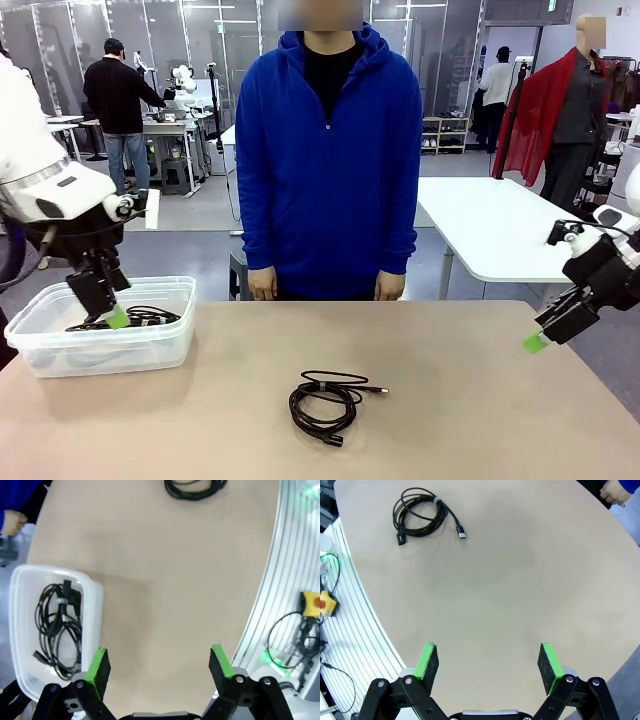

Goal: Organize and store the cables.
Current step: Place the USB Extension Cable into the Organizing box.

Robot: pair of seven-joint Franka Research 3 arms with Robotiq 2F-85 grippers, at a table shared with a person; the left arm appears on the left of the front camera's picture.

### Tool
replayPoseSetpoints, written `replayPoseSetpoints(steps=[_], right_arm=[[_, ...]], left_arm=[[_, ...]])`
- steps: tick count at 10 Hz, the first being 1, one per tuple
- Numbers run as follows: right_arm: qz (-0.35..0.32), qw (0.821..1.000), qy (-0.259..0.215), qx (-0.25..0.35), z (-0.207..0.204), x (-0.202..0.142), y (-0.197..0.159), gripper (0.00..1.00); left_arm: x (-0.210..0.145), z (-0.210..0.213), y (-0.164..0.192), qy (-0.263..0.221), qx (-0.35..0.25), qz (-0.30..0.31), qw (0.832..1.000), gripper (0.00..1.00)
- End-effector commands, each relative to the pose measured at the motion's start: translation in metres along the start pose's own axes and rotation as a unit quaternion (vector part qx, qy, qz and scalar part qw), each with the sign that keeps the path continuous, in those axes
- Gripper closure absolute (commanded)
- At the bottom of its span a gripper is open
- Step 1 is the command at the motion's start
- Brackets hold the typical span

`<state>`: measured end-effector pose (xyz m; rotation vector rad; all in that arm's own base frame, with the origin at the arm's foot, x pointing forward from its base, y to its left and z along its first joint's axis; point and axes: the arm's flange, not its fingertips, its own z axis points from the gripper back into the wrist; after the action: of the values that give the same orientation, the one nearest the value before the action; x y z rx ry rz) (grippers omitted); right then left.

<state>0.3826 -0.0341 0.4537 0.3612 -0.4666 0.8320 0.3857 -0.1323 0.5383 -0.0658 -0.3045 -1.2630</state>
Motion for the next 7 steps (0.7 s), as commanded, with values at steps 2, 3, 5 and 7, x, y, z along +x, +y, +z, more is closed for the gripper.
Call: replayPoseSetpoints(steps=[2,3,5,7], right_arm=[[0.013,1.0,-0.025,0.001,0.006,-0.015,0.016,0.0],[0.006,0.999,-0.036,0.007,0.008,-0.016,0.021,0.0],[-0.014,0.998,-0.052,0.02,0.012,-0.019,0.024,0.0],[-0.013,0.998,-0.049,0.032,0.01,-0.018,0.027,0.0]], left_arm=[[0.032,-0.016,0.007,-0.004,-0.003,-0.027,1.0,0.0],[0.047,-0.024,0.009,0.001,0.011,-0.029,1.0,0.0],[0.075,-0.04,0.012,-0.011,0.005,-0.032,0.999,0.0],[0.103,-0.059,0.016,-0.012,0.0,-0.05,0.999,0.0]])
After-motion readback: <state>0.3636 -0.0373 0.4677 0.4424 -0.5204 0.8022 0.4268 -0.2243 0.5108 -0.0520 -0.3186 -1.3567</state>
